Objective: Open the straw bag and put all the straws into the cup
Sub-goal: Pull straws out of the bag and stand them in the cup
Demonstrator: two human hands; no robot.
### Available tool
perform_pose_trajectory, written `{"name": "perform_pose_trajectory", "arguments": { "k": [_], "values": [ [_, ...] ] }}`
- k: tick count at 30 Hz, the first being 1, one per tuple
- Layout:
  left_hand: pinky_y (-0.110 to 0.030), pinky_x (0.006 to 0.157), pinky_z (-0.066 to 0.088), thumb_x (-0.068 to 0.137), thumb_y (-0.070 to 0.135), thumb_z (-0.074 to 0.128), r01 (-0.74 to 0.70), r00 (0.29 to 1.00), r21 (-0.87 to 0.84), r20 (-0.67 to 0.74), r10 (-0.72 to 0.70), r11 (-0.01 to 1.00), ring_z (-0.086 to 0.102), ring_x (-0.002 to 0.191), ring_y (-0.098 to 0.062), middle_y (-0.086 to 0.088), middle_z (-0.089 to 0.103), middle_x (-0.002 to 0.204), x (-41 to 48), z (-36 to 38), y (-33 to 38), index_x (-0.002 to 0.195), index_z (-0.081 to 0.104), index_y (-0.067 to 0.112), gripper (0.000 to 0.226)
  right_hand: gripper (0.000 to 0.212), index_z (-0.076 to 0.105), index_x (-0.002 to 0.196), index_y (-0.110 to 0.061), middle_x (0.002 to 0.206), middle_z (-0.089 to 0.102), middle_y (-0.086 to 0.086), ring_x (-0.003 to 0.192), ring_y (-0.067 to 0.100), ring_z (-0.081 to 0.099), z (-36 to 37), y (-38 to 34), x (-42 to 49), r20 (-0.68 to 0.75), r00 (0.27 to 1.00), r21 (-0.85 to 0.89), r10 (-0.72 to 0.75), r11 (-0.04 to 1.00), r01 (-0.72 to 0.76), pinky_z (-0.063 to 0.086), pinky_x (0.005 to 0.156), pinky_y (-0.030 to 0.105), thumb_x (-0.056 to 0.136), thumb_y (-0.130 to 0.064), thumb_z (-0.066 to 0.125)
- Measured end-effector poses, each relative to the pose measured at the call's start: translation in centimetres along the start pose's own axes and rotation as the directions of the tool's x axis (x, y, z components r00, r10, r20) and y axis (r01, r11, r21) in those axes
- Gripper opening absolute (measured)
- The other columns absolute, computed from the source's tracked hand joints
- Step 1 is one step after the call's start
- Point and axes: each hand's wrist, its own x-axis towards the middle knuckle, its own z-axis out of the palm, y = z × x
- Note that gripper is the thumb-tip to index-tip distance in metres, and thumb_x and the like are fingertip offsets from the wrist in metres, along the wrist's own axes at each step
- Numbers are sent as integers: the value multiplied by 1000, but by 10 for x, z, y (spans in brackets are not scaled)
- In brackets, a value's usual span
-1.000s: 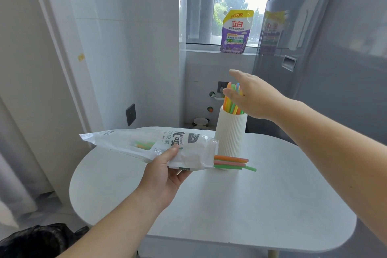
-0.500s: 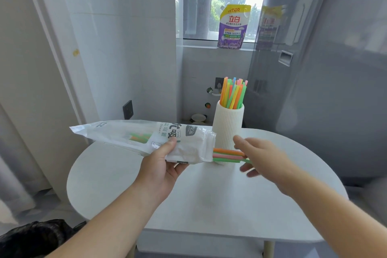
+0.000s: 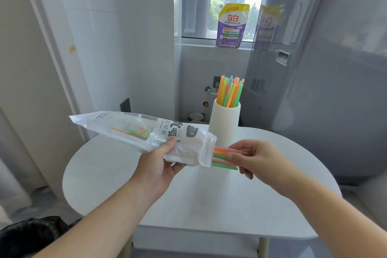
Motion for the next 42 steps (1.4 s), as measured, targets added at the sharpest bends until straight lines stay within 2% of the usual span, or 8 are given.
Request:
{"name": "perform_pose_trajectory", "arguments": {
  "k": [4, 8, 14, 20, 25, 30, 34, 42],
  "values": [
    [-33, 63, 62, 95, 8, 65, 12, 1000, 5, 15, -12, 1000, 77, 93, -20, -7, 77, 117, 0, 1, -2, 133, 64, 14, 38, 7, 78, 93, -17, 74, 74, 9, 57, 13, 60, -1, 0, 1, -66, 998, 13, -21, 1000, 22, 52, 54, 28, 92, -17, 71],
    [-32, 61, 61, 95, 8, 64, 25, 1000, 20, 17, -25, 999, 77, 89, -19, -7, 78, 112, 0, 1, -2, 131, 65, 13, 37, 9, 75, 97, -21, 80, 76, -2, 60, 6, 66, -3, 1, 2, -148, 986, -68, -72, 996, 62, 55, 56, 21, 95, -21, 66],
    [-31, 59, 61, 95, 7, 64, 41, 999, 45, 1, -41, 998, 77, 86, -19, -10, 77, 115, 2, -1, -4, 129, 66, 12, 34, 8, 73, 97, -28, 69, 70, -11, 50, 3, 51, -3, 4, -1, -122, 987, -91, -102, 992, 92, 45, 52, 16, 92, -23, 69],
    [-32, 59, 61, 96, 8, 64, 50, 999, 56, 3, -51, 997, 77, 83, -19, -11, 77, 114, 3, 0, -5, 129, 66, 10, 34, 11, 76, 100, -25, 76, 71, -10, 55, 6, 54, -4, 5, 1, -129, 986, -83, -108, 992, 97, 47, 55, 15, 93, -22, 68],
    [-32, 59, 62, 96, 8, 63, 52, 999, 34, 1, -52, 998, 77, 85, -20, -10, 76, 116, 3, -1, -3, 132, 65, 11, 36, 15, 77, 98, -22, 62, 68, -7, 52, 9, 52, -9, 9, 3, -120, 988, -13, -99, 995, 98, 47, 54, 22, 98, -19, 62],
    [-31, 57, 61, 96, 7, 62, 38, 999, 21, -30, -37, 999, 75, 83, -20, -11, 76, 115, 4, -2, 0, 132, 64, 10, 36, 13, 76, 100, -9, 83, 74, 14, 59, 17, 56, -18, 14, 5, -114, 993, 227, -8, 973, 34, 49, 57, 28, 95, -12, 64],
    [-32, 59, 62, 96, 7, 63, 39, 999, 26, -37, -38, 999, 75, 86, -21, -14, 74, 123, 4, -3, -1, 131, 65, 10, 35, 19, 72, 108, -11, 80, 73, 12, 64, 19, 59, -20, 17, 7, -66, 996, 351, 54, 936, -28, 53, 61, 28, 90, -11, 71],
    [-30, 56, 61, 97, 7, 62, 35, 999, 32, -28, -35, 999, 75, 83, -20, -9, 76, 111, 4, -3, -1, 131, 65, 11, 35, 11, 67, 81, -1, 68, 61, 14, 56, 15, 56, -20, 16, 9, -112, 988, 361, 102, 931, -55, 49, 57, 26, 92, 1, 65]
  ]
}}
